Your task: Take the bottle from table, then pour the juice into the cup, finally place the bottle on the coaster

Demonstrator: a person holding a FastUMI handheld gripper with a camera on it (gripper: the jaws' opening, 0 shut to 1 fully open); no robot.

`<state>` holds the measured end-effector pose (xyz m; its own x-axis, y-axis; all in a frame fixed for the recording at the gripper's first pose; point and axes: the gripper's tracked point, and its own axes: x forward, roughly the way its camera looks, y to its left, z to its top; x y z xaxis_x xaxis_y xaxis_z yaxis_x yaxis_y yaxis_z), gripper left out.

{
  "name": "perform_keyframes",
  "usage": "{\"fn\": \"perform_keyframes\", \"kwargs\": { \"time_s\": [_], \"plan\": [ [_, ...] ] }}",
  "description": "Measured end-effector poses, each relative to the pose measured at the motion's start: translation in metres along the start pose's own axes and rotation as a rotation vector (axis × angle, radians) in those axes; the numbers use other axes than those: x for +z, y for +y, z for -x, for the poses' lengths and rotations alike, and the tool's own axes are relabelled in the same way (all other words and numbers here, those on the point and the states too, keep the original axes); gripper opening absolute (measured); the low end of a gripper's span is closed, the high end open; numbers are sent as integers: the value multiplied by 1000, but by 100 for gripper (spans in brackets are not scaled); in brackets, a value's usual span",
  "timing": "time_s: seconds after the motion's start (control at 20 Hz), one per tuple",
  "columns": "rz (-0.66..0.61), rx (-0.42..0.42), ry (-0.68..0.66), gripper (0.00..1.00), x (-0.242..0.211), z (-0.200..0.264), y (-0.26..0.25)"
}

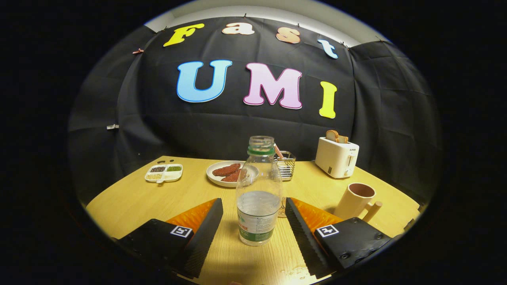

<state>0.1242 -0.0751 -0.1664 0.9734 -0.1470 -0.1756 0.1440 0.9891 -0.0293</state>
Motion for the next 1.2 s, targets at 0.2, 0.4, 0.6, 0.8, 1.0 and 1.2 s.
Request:
{"fn": "perform_keyframes", "kwargs": {
  "time_s": [0.2,0.4,0.6,0.8,1.0,1.2],
  "plan": [
    [-24,-14,12,97,-8,-16,-6],
    [-38,-22,4,97,-7,-29,-8],
    [-33,-36,-2,92,-7,-33,-10],
    [-43,-48,19,79,-13,-39,-12],
    [-83,-47,52,75,-14,-31,-14],
    [-114,-35,60,72,-4,-14,-19]
  ]
}}
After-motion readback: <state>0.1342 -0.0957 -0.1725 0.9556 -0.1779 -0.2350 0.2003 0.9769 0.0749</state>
